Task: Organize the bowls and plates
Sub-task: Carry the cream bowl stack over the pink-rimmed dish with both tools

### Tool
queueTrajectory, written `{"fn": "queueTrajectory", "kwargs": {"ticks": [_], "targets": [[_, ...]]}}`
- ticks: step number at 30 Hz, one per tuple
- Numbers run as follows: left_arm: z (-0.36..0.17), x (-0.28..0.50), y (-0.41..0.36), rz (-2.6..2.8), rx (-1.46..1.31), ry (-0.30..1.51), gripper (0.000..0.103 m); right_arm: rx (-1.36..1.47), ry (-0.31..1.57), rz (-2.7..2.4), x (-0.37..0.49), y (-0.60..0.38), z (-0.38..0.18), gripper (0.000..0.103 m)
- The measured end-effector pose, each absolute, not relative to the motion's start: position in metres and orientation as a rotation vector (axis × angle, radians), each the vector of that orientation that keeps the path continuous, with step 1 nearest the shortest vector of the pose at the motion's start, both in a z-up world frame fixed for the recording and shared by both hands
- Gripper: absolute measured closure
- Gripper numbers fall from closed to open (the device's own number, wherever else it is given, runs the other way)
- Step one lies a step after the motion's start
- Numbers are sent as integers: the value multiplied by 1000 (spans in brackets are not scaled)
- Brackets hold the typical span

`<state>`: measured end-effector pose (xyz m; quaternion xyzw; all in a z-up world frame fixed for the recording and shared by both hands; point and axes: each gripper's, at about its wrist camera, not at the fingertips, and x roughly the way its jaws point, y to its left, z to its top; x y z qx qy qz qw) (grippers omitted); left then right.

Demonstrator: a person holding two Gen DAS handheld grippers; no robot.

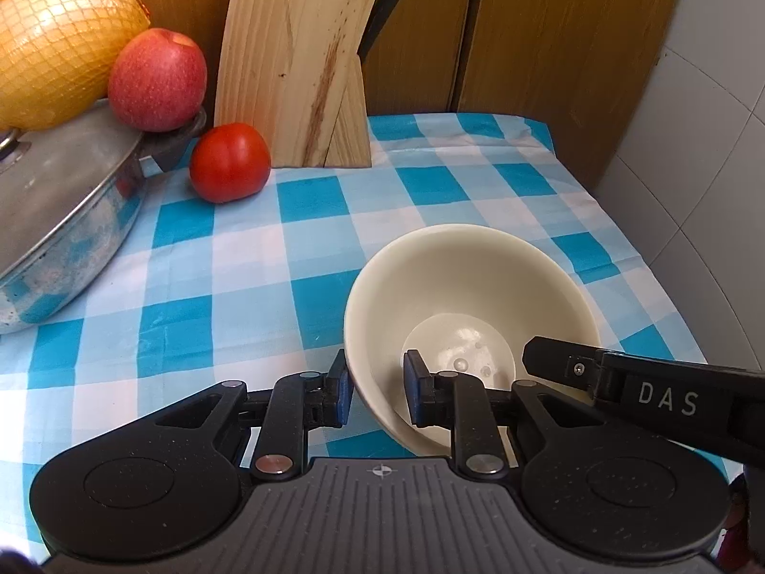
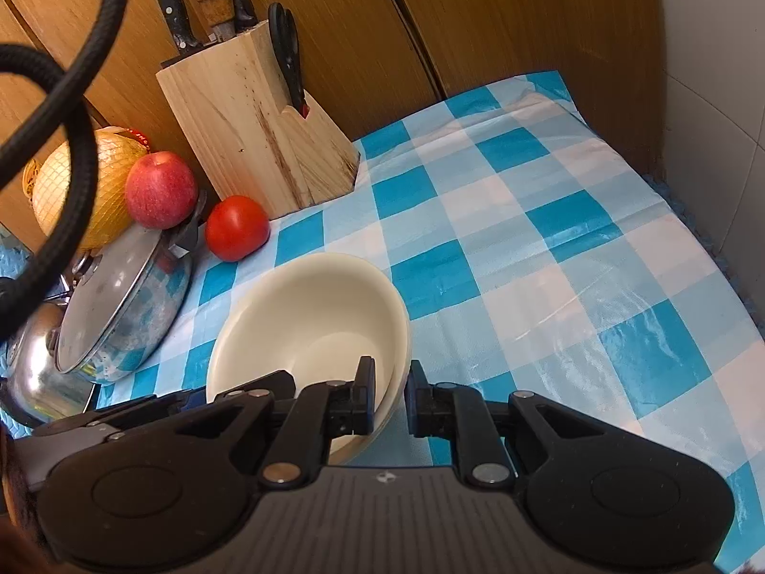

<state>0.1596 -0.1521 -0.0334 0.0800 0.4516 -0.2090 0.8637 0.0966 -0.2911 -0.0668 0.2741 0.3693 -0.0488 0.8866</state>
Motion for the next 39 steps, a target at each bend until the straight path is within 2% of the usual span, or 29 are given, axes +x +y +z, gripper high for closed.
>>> {"fn": "queueTrajectory", "kwargs": {"ticks": [18, 39], "targets": [[-1, 142, -127, -424, 130, 868, 70, 567, 695, -35, 79, -272, -43, 89], [24, 71, -58, -365, 104, 790, 65, 504, 677, 135, 27, -206, -33, 87]]}}
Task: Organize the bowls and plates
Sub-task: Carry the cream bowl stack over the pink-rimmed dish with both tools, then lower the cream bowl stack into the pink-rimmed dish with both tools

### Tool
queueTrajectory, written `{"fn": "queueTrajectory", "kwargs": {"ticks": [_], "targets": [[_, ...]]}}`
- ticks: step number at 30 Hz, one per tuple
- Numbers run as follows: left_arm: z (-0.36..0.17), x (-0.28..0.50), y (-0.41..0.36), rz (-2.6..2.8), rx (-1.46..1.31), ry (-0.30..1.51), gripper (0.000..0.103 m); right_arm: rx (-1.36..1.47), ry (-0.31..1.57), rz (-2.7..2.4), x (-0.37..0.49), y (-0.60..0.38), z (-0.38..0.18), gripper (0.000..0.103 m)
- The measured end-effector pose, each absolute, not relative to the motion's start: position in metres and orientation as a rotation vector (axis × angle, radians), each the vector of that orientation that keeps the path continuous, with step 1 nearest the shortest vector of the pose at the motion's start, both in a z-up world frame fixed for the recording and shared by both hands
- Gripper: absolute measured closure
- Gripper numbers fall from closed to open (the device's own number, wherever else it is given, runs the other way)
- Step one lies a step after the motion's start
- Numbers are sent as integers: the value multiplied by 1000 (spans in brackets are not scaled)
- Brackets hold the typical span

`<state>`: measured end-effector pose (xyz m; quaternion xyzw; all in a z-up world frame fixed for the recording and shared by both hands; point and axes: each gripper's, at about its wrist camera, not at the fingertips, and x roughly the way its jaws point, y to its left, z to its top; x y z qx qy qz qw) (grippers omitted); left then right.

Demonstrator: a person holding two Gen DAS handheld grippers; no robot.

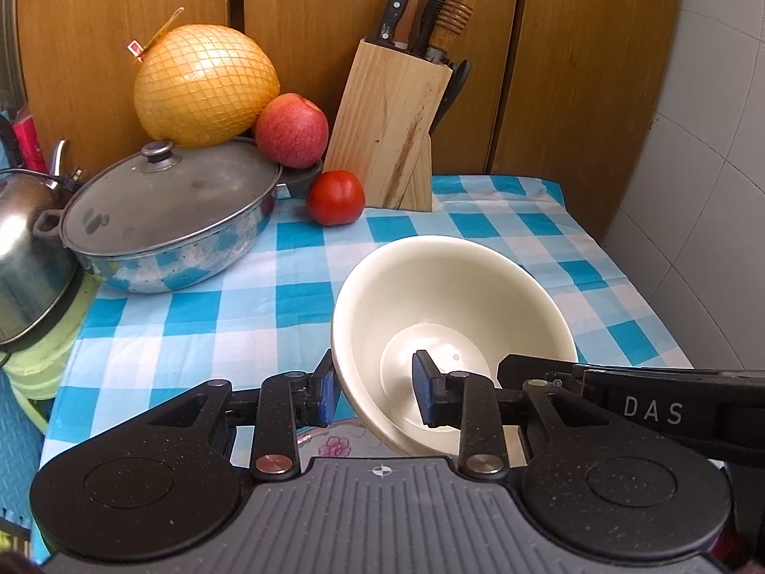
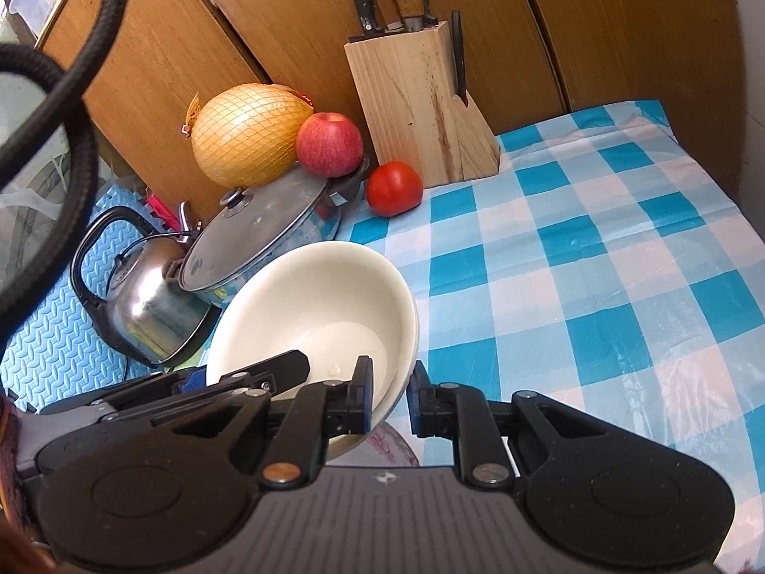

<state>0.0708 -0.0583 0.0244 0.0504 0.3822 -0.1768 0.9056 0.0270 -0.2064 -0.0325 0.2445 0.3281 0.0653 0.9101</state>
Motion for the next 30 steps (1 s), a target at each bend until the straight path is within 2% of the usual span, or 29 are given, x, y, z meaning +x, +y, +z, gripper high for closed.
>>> {"fn": "queueTrajectory", "kwargs": {"ticks": [8, 30], "targets": [[19, 38, -43, -373, 109, 801, 61, 479, 703, 165, 2, -189, -39, 87], [-5, 2, -13, -368, 98, 897, 61, 425, 795, 210, -26, -159, -62, 86]]}}
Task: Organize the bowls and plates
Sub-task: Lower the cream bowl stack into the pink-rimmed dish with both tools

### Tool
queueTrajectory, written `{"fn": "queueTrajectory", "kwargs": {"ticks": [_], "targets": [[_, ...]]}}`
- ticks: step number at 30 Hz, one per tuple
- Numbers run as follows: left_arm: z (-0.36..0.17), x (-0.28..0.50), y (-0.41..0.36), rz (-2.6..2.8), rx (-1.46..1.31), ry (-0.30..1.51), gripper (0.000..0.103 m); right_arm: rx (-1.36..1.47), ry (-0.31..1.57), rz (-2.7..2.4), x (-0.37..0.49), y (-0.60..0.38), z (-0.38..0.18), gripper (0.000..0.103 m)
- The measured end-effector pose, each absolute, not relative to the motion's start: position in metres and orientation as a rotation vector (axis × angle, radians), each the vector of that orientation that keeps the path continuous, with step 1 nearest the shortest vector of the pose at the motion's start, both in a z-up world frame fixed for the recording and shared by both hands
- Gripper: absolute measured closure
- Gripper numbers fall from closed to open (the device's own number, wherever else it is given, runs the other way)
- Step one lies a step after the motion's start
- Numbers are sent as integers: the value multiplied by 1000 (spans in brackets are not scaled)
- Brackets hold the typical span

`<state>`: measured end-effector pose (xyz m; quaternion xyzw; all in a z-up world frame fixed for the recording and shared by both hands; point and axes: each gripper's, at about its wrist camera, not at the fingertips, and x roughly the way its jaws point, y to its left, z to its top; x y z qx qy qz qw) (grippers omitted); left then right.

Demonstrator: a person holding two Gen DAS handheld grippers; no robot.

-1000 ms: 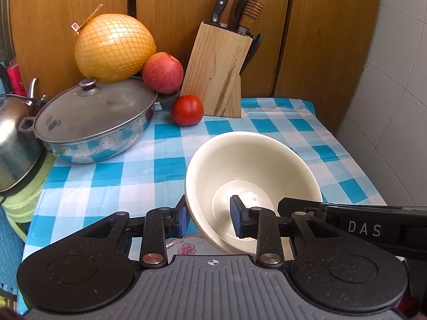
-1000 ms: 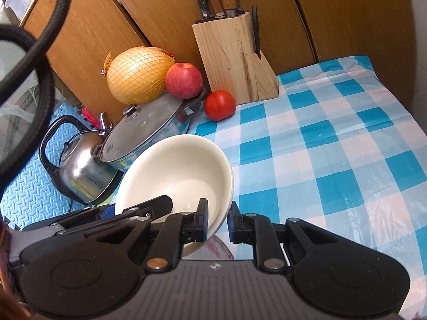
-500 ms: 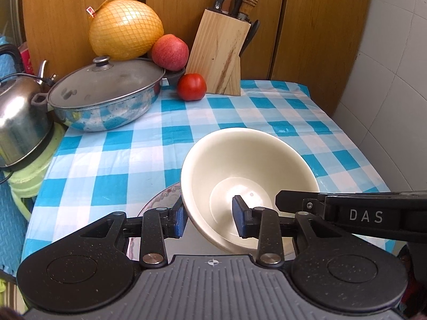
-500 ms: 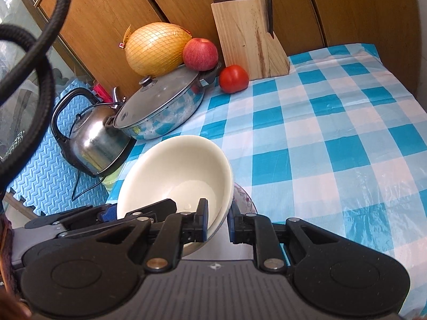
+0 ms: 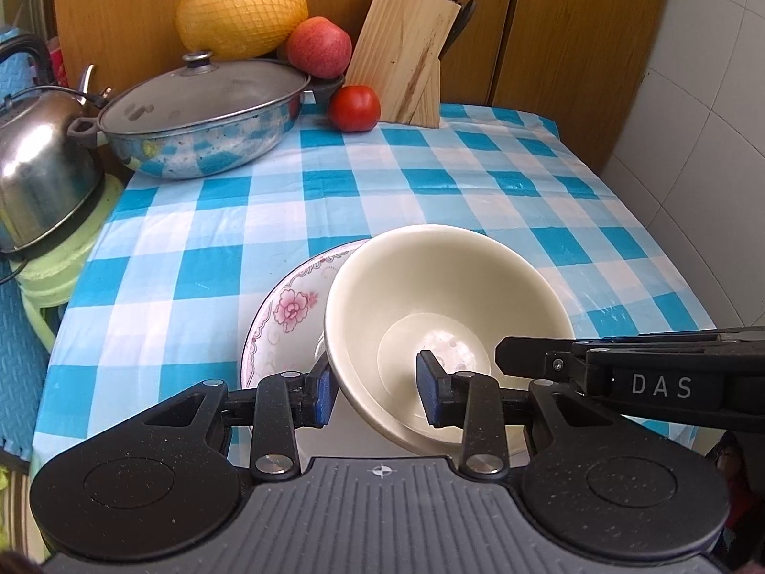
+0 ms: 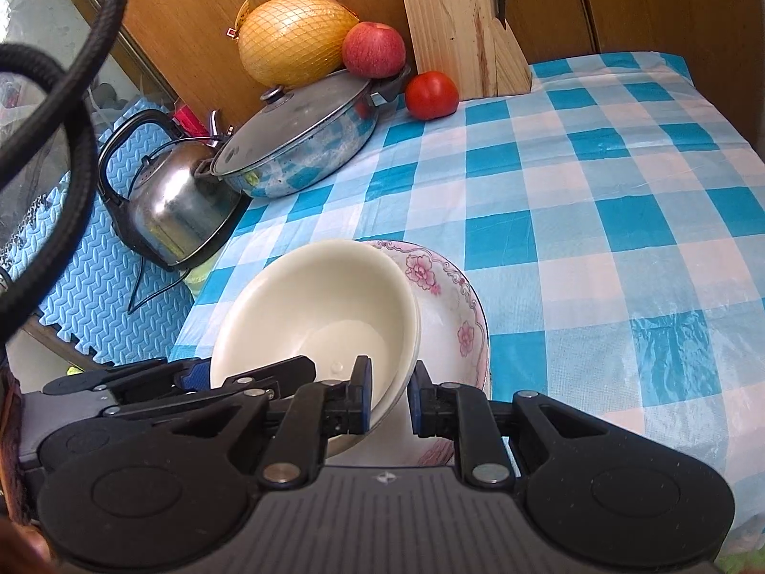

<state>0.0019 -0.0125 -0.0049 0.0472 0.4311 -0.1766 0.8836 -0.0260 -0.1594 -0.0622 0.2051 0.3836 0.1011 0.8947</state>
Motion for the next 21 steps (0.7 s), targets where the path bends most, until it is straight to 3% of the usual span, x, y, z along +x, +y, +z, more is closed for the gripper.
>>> {"fn": "queueTrajectory", "kwargs": {"ticks": [11, 16, 17, 21], "targets": [[-4, -1, -4, -329, 101, 895, 60, 432, 782, 186, -33, -159, -63, 81], [1, -3, 3, -285, 103, 866, 45, 402, 700, 106, -45, -167, -52, 80], [3, -4, 6, -275, 96, 855, 37, 401, 680, 95, -47, -168, -50, 79], [19, -9, 15, -208, 82, 769, 22, 370, 615, 84, -51, -165, -38, 77]]}}
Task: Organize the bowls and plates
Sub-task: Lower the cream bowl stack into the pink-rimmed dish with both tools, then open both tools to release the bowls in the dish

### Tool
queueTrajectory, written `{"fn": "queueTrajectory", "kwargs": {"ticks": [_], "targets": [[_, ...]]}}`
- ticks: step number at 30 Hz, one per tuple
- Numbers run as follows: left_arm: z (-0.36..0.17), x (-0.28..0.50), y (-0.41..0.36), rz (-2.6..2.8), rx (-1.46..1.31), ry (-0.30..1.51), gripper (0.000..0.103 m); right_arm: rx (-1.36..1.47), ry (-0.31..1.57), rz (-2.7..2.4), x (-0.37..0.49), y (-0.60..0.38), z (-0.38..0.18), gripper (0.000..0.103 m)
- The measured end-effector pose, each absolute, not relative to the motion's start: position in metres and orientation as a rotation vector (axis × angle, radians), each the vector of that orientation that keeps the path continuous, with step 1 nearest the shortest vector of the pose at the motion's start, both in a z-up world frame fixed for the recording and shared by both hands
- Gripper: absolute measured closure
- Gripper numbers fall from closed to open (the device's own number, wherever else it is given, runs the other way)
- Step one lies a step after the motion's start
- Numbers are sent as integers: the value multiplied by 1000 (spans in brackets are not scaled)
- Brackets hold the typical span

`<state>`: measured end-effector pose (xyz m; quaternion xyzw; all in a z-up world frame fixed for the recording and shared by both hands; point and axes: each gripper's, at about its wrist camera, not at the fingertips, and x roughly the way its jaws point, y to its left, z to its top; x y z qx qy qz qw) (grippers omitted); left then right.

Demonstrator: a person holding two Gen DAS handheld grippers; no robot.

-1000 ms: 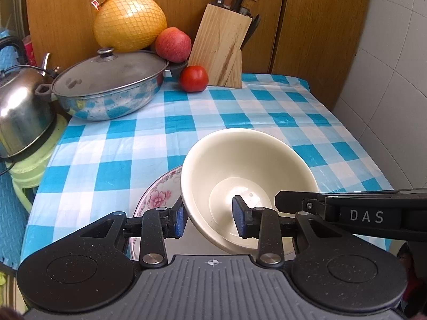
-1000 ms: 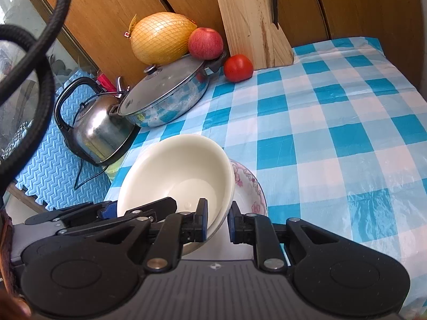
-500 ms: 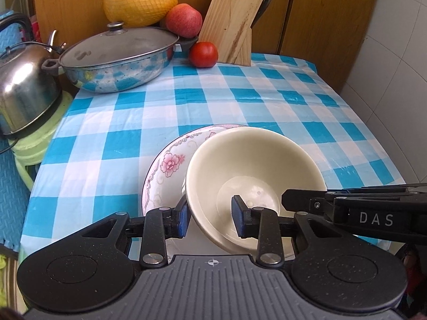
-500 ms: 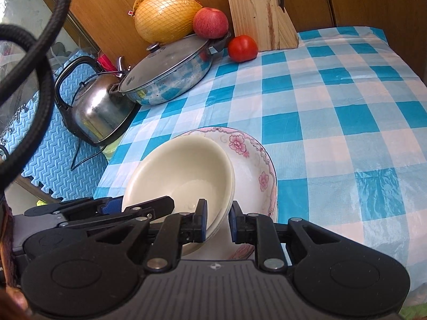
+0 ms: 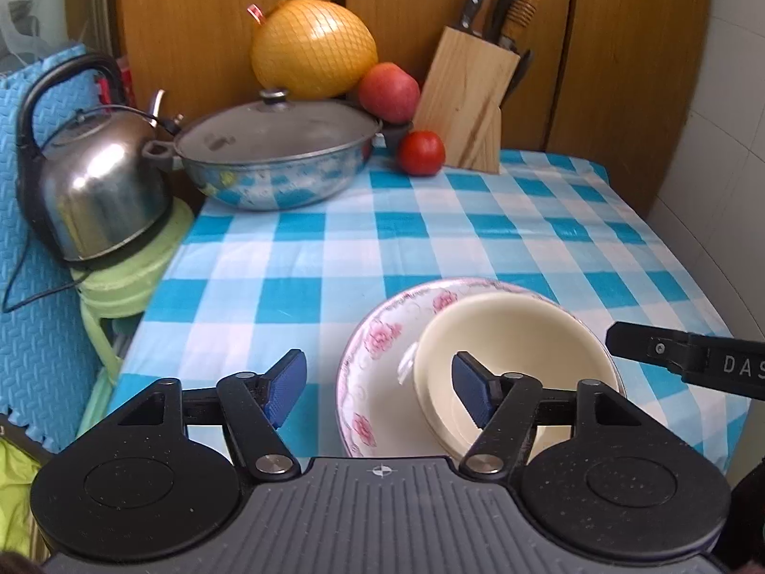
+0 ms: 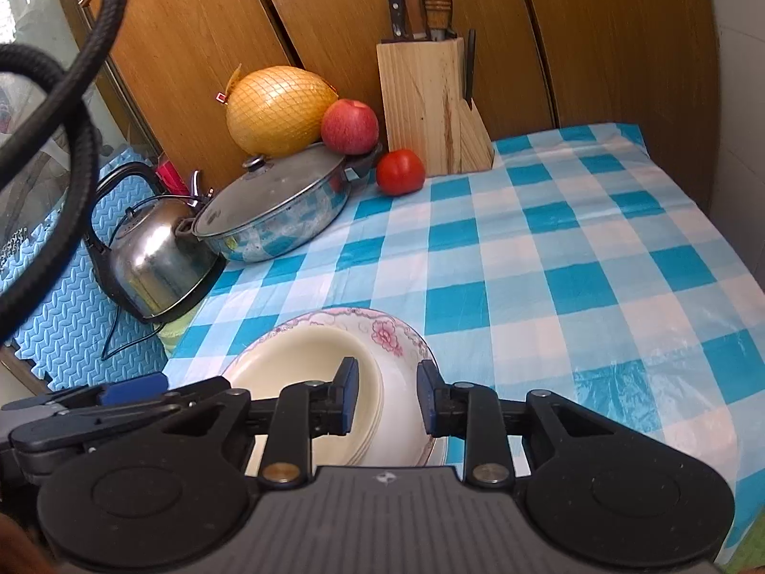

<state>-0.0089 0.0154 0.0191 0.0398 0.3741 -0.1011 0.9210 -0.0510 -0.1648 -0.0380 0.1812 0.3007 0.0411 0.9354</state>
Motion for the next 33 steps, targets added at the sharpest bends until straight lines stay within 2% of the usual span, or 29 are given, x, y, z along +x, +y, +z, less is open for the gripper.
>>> {"fn": "queueTrajectory", "kwargs": {"ticks": [2, 7, 9, 10, 33], "targets": [[27, -10, 19, -182, 73, 724, 18, 359, 595, 99, -52, -161, -33, 77], [38, -12, 23, -155, 44, 662, 14, 336, 544, 142, -57, -150, -22, 76], [40, -11, 24, -158, 20, 651, 2, 325, 530, 147, -59, -147, -20, 76], [41, -12, 25, -159, 9, 641, 0, 324, 527, 149, -60, -147, -20, 75], [35, -10, 22, -168, 12, 660, 0, 323, 519, 160, -59, -144, -20, 74]]}}
